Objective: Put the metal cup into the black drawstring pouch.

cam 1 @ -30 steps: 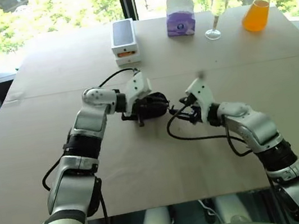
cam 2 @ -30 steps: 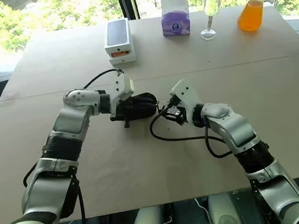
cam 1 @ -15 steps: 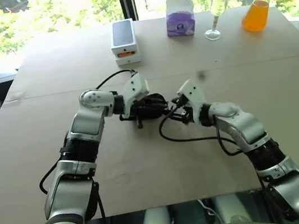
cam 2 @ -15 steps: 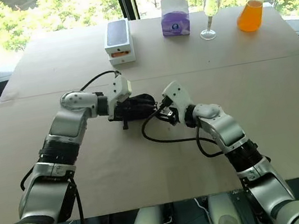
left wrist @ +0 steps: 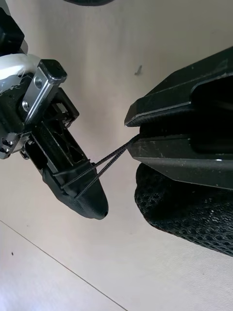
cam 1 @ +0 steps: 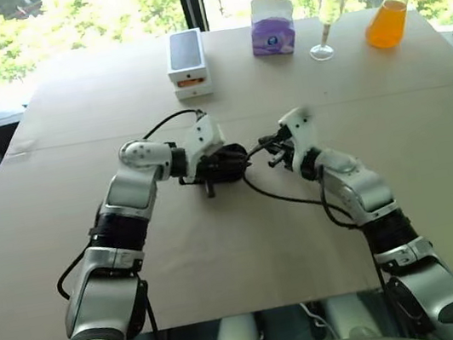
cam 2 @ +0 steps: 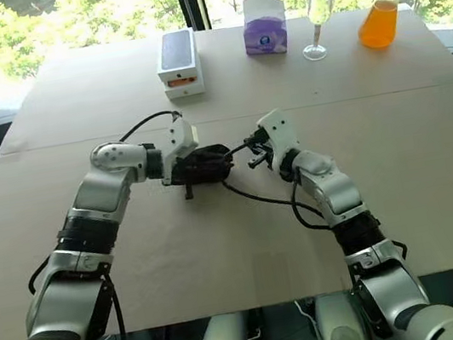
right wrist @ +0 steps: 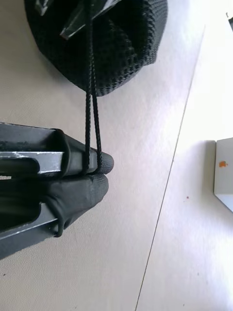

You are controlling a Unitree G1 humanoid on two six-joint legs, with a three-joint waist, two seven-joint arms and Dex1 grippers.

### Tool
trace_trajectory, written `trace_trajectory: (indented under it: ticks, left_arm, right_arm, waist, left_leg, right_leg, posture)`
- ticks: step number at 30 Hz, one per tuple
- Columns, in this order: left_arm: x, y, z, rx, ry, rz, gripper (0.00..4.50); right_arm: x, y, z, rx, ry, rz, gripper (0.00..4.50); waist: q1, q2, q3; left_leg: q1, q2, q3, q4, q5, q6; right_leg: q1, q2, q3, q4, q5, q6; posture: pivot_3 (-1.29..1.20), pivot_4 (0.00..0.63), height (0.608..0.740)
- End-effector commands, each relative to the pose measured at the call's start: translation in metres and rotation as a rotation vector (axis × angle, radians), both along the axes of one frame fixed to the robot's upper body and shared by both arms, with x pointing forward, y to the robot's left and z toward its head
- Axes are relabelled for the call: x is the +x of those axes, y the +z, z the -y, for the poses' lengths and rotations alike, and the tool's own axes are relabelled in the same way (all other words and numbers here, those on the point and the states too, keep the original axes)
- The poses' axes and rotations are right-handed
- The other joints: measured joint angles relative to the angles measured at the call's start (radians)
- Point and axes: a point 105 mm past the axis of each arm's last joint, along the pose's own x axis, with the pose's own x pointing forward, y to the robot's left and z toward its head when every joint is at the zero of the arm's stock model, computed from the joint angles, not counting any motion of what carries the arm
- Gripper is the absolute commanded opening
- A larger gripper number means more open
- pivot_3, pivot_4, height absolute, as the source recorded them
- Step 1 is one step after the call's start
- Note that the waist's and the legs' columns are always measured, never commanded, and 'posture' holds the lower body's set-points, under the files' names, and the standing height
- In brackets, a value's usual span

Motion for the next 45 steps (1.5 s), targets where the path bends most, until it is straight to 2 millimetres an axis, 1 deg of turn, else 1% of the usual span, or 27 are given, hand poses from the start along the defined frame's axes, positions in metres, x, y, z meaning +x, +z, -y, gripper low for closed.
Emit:
trace_trajectory:
  ticks: [1, 7, 11, 14, 16, 17, 18, 19, 20, 21, 22, 23, 24, 25, 27, 29, 30, 32, 33, 36, 37, 38, 40, 42, 44, 45]
  left_arm:
    - [-0.002, -0.004, -0.005, 0.046, 0.006, 0.008, 0.0]
    - [-0.002, -0.011, -0.004, 0.074, 0.005, -0.026, 0.0]
    - [0.0, -0.018, -0.008, 0.127, 0.016, -0.04, 0.0]
    - [0.005, -0.02, -0.012, 0.156, 0.035, -0.03, 0.0]
    - [0.009, -0.017, -0.01, 0.146, 0.047, -0.01, 0.0]
    - [0.01, -0.015, -0.007, 0.133, 0.041, -0.003, 0.0]
    - [0.01, -0.008, -0.002, 0.084, 0.028, -0.006, 0.0]
    - [0.007, 0.0, 0.005, 0.031, 0.011, -0.035, 0.67]
    - [0.004, 0.006, 0.009, 0.002, -0.01, -0.05, 0.85]
    - [0.002, 0.008, 0.012, -0.011, -0.021, -0.053, 1.14]
    - [0.001, 0.01, 0.015, -0.02, -0.024, -0.056, 1.62]
    - [-0.002, 0.011, 0.016, -0.034, -0.028, -0.063, 2.07]
    - [-0.003, 0.012, 0.017, -0.045, -0.03, -0.07, 2.63]
    - [-0.007, 0.015, 0.018, -0.076, -0.034, -0.094, 2.95]
    - [-0.016, 0.023, 0.017, -0.134, -0.04, -0.155, 3.82]
    - [-0.019, 0.035, 0.013, -0.204, -0.001, -0.199, 3.88]
    - [-0.018, 0.04, 0.01, -0.237, 0.026, -0.212, 3.88]
    - [-0.012, 0.051, -0.001, -0.313, 0.127, -0.207, 3.88]
    - [-0.009, 0.054, -0.007, -0.34, 0.171, -0.2, 3.88]
    - [-0.005, 0.058, -0.023, -0.399, 0.293, -0.176, 3.88]
    - [-0.006, 0.063, -0.028, -0.468, 0.32, -0.137, 3.88]
    - [-0.008, 0.063, -0.035, -0.503, 0.362, -0.106, 3.88]
    - [-0.016, 0.055, -0.051, -0.516, 0.456, -0.016, 3.88]
    - [-0.026, 0.045, -0.062, -0.511, 0.515, 0.0, 3.88]
    - [-0.042, 0.038, -0.066, -0.521, 0.534, -0.009, 4.41]
    - [-0.047, 0.037, -0.066, -0.522, 0.535, -0.004, 4.46]
  right_arm:
    - [0.014, 0.019, 0.062, 0.088, -0.249, 0.013, 0.09]
    - [0.018, 0.029, 0.1, 0.113, -0.41, 0.005, 0.09]
    - [0.018, 0.037, 0.12, 0.115, -0.496, 0.02, 0.09]
    - [0.017, 0.033, 0.135, 0.074, -0.541, 0.011, 0.09]
    - [0.014, 0.028, 0.136, 0.021, -0.52, 0.015, 0.09]
    - [0.012, 0.026, 0.131, 0.001, -0.487, 0.015, 0.09]
    - [0.009, 0.023, 0.123, -0.027, -0.428, 0.015, 0.09]
    - [0.004, 0.02, 0.113, -0.056, -0.359, 0.014, 0.0]
    - [-0.001, 0.017, 0.105, -0.078, -0.311, 0.013, 0.0]
    - [-0.004, 0.015, 0.101, -0.092, -0.283, 0.012, 0.0]
    - [-0.007, 0.012, 0.097, -0.109, -0.25, 0.01, 0.0]
    - [-0.011, 0.01, 0.092, -0.143, -0.206, 0.019, 0.3]
    - [-0.015, 0.008, 0.089, -0.166, -0.173, 0.026, 0.66]
    - [-0.019, 0.005, 0.087, -0.199, -0.14, 0.028, 0.9]
    - [-0.027, 0.005, 0.085, -0.264, -0.081, 0.048, 1.77]
    - [-0.036, 0.006, 0.089, -0.314, -0.04, 0.053, 2.6]
    - [-0.041, 0.005, 0.092, -0.343, -0.017, 0.051, 3.13]
    - [-0.056, 0.003, 0.101, -0.408, 0.038, 0.043, 3.82]
    - [-0.061, 0.003, 0.105, -0.432, 0.047, 0.042, 4.28]
    - [-0.075, 0.004, 0.12, -0.493, 0.064, 0.051, 4.28]
    - [-0.081, 0.008, 0.122, -0.46, 0.078, 0.068, 4.28]
    - [-0.086, 0.016, 0.123, -0.406, 0.077, 0.114, 4.28]
    - [-0.099, 0.026, 0.124, -0.308, 0.123, 0.16, 4.28]
    - [-0.105, 0.031, 0.126, -0.234, 0.139, 0.17, 4.28]
    - [-0.107, 0.032, 0.133, -0.203, 0.128, 0.177, 4.5]
    - [-0.108, 0.031, 0.136, -0.199, 0.121, 0.177, 4.5]
  waist:
    - [0.0, 0.0, 0.0]
    - [0.001, 0.0, 0.0]
    - [0.002, 0.0, 0.0]
    - [0.001, 0.0, 0.0]
    - [0.002, 0.0, 0.0]
    - [0.003, 0.0, 0.0]
    - [0.002, 0.0, 0.0]
    - [0.002, 0.0, 0.0]
    - [0.002, 0.0, 0.0]
    - [0.005, 0.0, 0.0]
    - [0.004, 0.0, 0.0]
    - [0.002, 0.0, 0.0]
    - [0.001, 0.0, 0.0]
    - [-0.001, 0.0, 0.0]
    - [-0.005, 0.0, 0.0]
    - [-0.002, 0.0, 0.0]
    - [-0.001, 0.0, 0.0]
    - [0.006, 0.0, 0.0]
    - [0.007, 0.0, 0.0]
    - [0.007, 0.0, 0.0]
    - [0.007, 0.0, 0.0]
    - [0.007, 0.0, 0.0]
    - [0.004, 0.0, 0.0]
    - [0.001, -0.001, 0.0]
    - [0.003, -0.001, 0.0]
    - [0.005, -0.001, 0.0]
  left_leg:
    - [0.0, 0.0, 0.0, 0.0, 0.0, 0.0]
    - [0.0, 0.0, 0.0, 0.0, 0.0, 0.0]
    - [0.0, 0.0, 0.0, 0.0, 0.0, 0.0]
    - [0.0, 0.0, 0.0, 0.0, 0.0, 0.0]
    - [0.0, 0.0, 0.0, 0.0, 0.0, 0.0]
    - [0.0, 0.0, 0.0, 0.0, 0.0, 0.0]
    - [0.0, 0.0, 0.0, 0.0, 0.0, 0.0]
    - [0.0, 0.0, 0.001, 0.0, 0.0, 0.0]
    - [0.0, 0.0, 0.001, 0.0, 0.0, 0.0]
    - [-0.001, 0.0, 0.001, 0.0, 0.0, 0.0]
    - [-0.001, -0.001, 0.0, -0.001, 0.0, 0.001]
    - [-0.001, 0.0, 0.001, -0.001, 0.0, 0.001]
    - [0.0, 0.0, 0.001, -0.001, 0.0, 0.001]
    - [0.0, 0.0, 0.001, -0.001, 0.0, 0.001]
    - [0.0, 0.0, 0.001, -0.001, 0.0, 0.001]
    - [0.0, 0.0, 0.001, -0.001, 0.0, 0.0]
    - [-0.001, 0.0, 0.002, -0.001, 0.0, 0.0]
    - [-0.001, 0.0, 0.001, -0.001, 0.0, 0.0]
    - [-0.002, 0.0, 0.001, -0.001, 0.0, 0.001]
    - [-0.001, 0.0, 0.001, -0.001, 0.0, 0.001]
    - [-0.001, 0.0, 0.001, -0.001, 0.0, 0.001]
    - [0.0, 0.0, 0.001, -0.001, 0.0, 0.001]
    - [0.0, 0.0, 0.001, -0.001, 0.0, 0.0]
    - [0.0, 0.001, 0.001, -0.002, 0.0, 0.0]
    - [0.001, 0.001, 0.001, -0.001, 0.0, 0.0]
    - [0.002, 0.001, 0.0, -0.001, 0.0, 0.0]
  right_leg:
    - [0.0, 0.0, 0.0, 0.0, 0.0, 0.0]
    - [0.0, 0.0, 0.0, 0.0, 0.0, 0.0]
    - [0.0, 0.0, 0.0, 0.0, 0.0, 0.0]
    - [0.0, 0.0, 0.0, 0.0, 0.0, 0.0]
    - [0.0, 0.0, 0.0, 0.0, 0.0, 0.0]
    - [0.0, 0.0, 0.0, 0.0, 0.0, 0.0]
    - [0.0, 0.0, 0.0, -0.001, 0.0, 0.0]
    - [0.0, 0.0, 0.001, -0.001, 0.0, 0.0]
    - [0.0, 0.0, 0.001, -0.001, 0.0, 0.0]
    - [-0.001, 0.0, 0.001, -0.001, 0.0, 0.0]
    - [-0.001, -0.001, 0.0, -0.001, 0.0, 0.0]
    - [-0.001, -0.001, 0.0, -0.001, 0.0, 0.0]
    - [-0.001, 0.0, 0.001, -0.001, 0.0, 0.0]
    - [-0.001, 0.0, 0.001, -0.001, 0.0, 0.0]
    - [-0.001, 0.0, 0.002, 0.0, 0.0, 0.0]
    - [-0.002, 0.001, 0.002, 0.0, 0.0, 0.0]
    - [-0.003, 0.0, 0.003, 0.001, 0.0, 0.0]
    - [-0.003, 0.0, 0.002, 0.0, 0.0, 0.0]
    - [-0.003, -0.001, 0.002, 0.0, 0.0, 0.0]
    - [-0.002, -0.001, 0.002, -0.001, 0.0, 0.001]
    - [-0.002, -0.001, 0.002, -0.001, 0.0, 0.001]
    - [-0.002, -0.001, 0.002, 0.0, 0.0, 0.001]
    - [-0.002, 0.0, 0.003, -0.001, 0.0, 0.0]
    - [-0.002, 0.0, 0.003, -0.001, 0.0, 0.0]
    - [-0.001, 0.0, 0.003, -0.001, 0.0, 0.0]
    - [0.0, -0.001, 0.003, 0.0, 0.0, 0.0]
  posture:
    - [0.0, 0.15, 0.737]
    - [0.0, 0.15, 0.737]
    - [0.0, 0.15, 0.737]
    - [0.0, 0.15, 0.737]
    - [0.0, 0.15, 0.737]
    - [0.0, 0.15, 0.737]
    - [0.0, 0.15, 0.737]
    - [0.0, 0.15, 0.737]
    - [0.0, 0.15, 0.737]
    - [0.0, 0.15, 0.737]
    - [0.0, 0.15, 0.737]
    - [0.0, 0.15, 0.737]
    - [0.0, 0.15, 0.737]
    - [0.0, 0.15, 0.737]
    - [0.0, 0.15, 0.737]
    - [0.0, 0.15, 0.737]
    - [0.0, 0.15, 0.737]
    - [0.0, 0.15, 0.737]
    - [0.0, 0.15, 0.737]
    - [0.0, 0.15, 0.737]
    - [0.0, 0.15, 0.737]
    - [0.0, 0.15, 0.737]
    - [0.0, 0.15, 0.737]
    - [0.0, 0.15, 0.737]
    - [0.0, 0.15, 0.737]
    - [0.0, 0.15, 0.737]
